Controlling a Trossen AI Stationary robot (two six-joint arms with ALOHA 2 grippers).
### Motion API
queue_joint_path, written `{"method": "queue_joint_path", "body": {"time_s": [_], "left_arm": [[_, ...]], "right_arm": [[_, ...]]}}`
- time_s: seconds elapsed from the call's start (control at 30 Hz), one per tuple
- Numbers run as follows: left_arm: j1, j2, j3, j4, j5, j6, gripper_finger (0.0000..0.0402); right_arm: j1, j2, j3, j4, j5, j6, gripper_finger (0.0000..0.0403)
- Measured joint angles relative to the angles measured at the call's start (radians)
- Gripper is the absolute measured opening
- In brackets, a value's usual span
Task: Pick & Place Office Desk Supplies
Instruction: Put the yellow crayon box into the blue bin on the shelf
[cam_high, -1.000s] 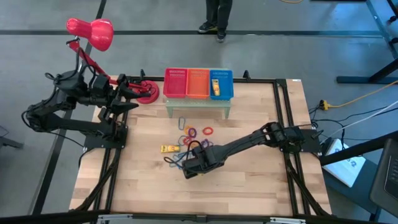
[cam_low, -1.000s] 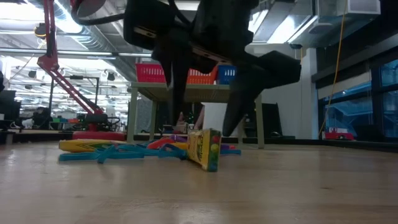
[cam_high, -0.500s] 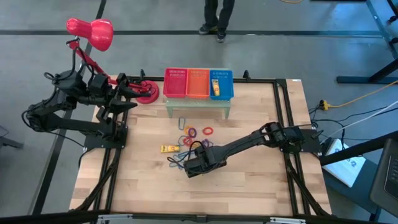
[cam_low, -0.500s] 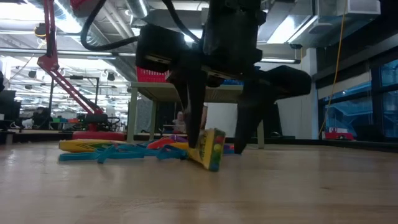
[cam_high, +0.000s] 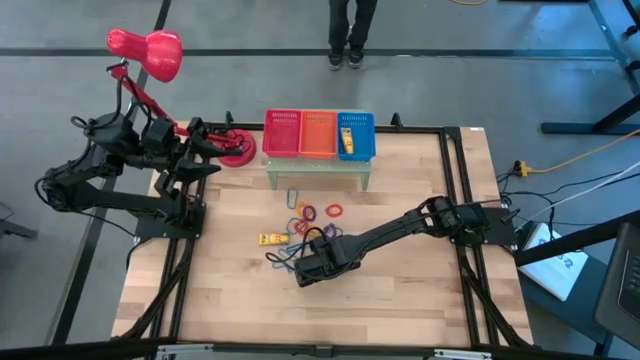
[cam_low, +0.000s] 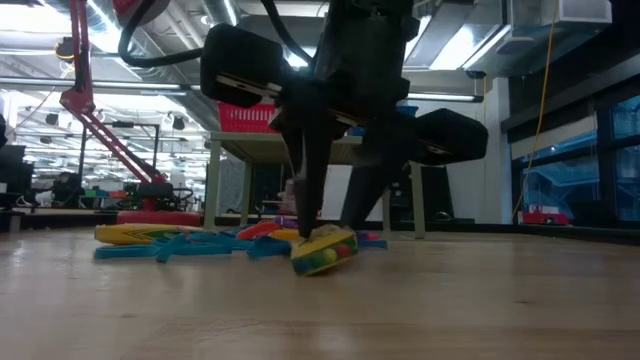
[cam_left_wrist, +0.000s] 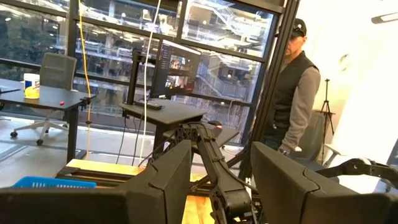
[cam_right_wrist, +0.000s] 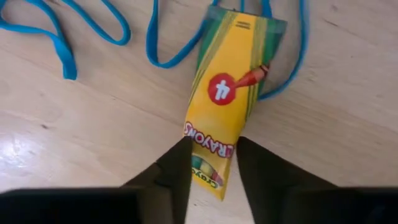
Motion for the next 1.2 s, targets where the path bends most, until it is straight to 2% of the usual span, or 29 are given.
{"method": "queue_joint_path", "body": {"time_s": [0.3, 0.63, 0.83, 1.2], "left_arm": [[0.000, 0.000, 0.000, 0.000, 0.009, -0.001, 0.0164], [0.000, 0.000, 0.000, -0.001, 0.028, -0.003, 0.0164], [0.000, 0.000, 0.000, -0.001, 0.029, -0.002, 0.0164], [0.000, 0.000, 0.000, -0.005, 0.034, -0.001, 0.0164]], "right_arm": [[0.000, -0.002, 0.000, 0.000, 0.001, 0.003, 0.0041], [0.007, -0.037, -0.001, -0.013, 0.004, 0.029, 0.0026], [0.012, -0.136, -0.001, -0.019, 0.071, 0.036, 0.0006], [-0.010, -0.365, 0.000, -0.175, 0.301, 0.059, 0.0002]]}}
